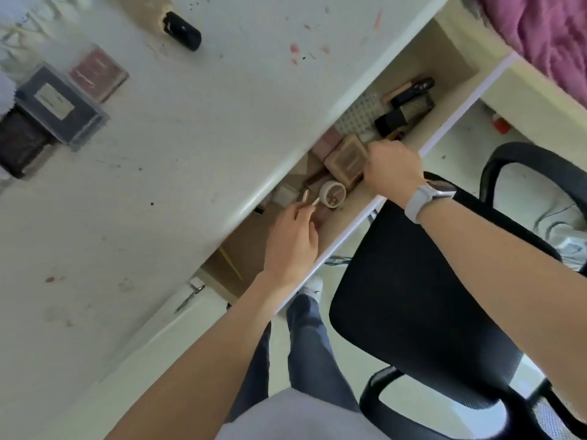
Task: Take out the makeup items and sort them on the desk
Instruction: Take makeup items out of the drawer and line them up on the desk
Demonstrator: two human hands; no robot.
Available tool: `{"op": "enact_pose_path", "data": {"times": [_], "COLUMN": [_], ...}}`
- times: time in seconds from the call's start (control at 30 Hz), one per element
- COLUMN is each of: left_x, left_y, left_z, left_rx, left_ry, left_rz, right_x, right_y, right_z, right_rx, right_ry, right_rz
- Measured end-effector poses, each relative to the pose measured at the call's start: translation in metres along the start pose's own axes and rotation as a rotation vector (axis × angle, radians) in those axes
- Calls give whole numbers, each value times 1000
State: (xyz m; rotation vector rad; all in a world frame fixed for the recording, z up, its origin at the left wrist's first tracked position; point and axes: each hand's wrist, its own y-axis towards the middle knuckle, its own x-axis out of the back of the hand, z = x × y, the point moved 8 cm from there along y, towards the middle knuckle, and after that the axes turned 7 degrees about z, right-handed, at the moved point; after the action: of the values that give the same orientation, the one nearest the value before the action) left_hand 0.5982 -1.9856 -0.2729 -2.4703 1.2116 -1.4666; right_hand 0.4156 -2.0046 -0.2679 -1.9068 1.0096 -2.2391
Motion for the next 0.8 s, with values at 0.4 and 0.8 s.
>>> {"op": "enact_pose_path", "data": {"times": [0.4, 0.8], "left_x": [-27, -30], "left_y": [58, 125], "left_z": [-8, -40], "left_rx": [66, -1], "left_ry": [155, 336], "left_rz": [-32, -42], "right_x": [-20, 33], "right_y": [49, 11], "right_z": [-2, -63], "right_rx": [56, -60], "right_ry": [59, 455], "right_rz": [137, -362]}}
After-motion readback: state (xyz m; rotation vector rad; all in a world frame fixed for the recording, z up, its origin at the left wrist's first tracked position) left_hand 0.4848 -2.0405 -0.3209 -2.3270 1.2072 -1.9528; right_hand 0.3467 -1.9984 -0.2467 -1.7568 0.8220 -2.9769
